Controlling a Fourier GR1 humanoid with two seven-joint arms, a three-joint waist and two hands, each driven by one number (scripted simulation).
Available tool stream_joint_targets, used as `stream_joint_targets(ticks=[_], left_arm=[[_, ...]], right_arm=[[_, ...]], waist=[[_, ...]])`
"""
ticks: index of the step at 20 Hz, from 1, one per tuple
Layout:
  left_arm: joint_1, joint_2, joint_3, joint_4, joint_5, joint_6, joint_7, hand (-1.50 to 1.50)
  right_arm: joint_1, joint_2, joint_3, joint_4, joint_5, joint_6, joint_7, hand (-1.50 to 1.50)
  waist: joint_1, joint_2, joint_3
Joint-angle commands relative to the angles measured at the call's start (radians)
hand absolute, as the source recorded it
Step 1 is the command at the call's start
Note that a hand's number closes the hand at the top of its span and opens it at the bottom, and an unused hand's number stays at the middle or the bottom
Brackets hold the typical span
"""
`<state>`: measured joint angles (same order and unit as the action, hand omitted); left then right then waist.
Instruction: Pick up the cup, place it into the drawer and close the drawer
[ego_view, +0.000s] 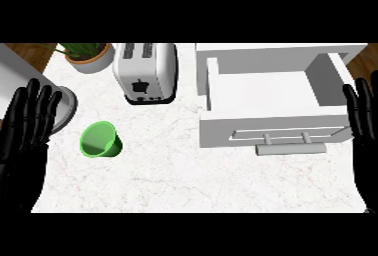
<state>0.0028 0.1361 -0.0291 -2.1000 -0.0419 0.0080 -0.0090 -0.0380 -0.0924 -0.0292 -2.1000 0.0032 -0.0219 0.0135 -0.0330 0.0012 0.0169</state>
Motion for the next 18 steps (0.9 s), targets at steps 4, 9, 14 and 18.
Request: stream_joint_targets(ticks=[4,9,14,18], left_arm=[[-0.104,0.001,0.038,0.061,0.096,-0.055,0.05,-1.5],[0.067,-0.122,-0.015,0.106,0.222,-0.054,0.02,-1.5],[-0.032,-0.053,0.128,0.137,0.353,-0.079,0.116,-1.5],[0.025,-0.086,0.102,0.267,0.289,-0.106,-0.032,-1.5]], right_arm=[[0.018,-0.036,-0.06,-0.021,-0.052,0.047,-0.003,-1.5],[0.019,-0.057,0.029,0.045,0.037,0.075,0.031,-1.5],[0.04,-0.011,0.046,0.111,0.071,0.065,-0.073,-1.5],[-0.006,-0.044,-0.011,0.129,0.019,0.107,-0.036,-1.5]], waist=[[0.029,-0.001,-0.017],[0.039,-0.001,-0.018],[0.034,-0.001,-0.017],[0.033,-0.001,-0.017]])
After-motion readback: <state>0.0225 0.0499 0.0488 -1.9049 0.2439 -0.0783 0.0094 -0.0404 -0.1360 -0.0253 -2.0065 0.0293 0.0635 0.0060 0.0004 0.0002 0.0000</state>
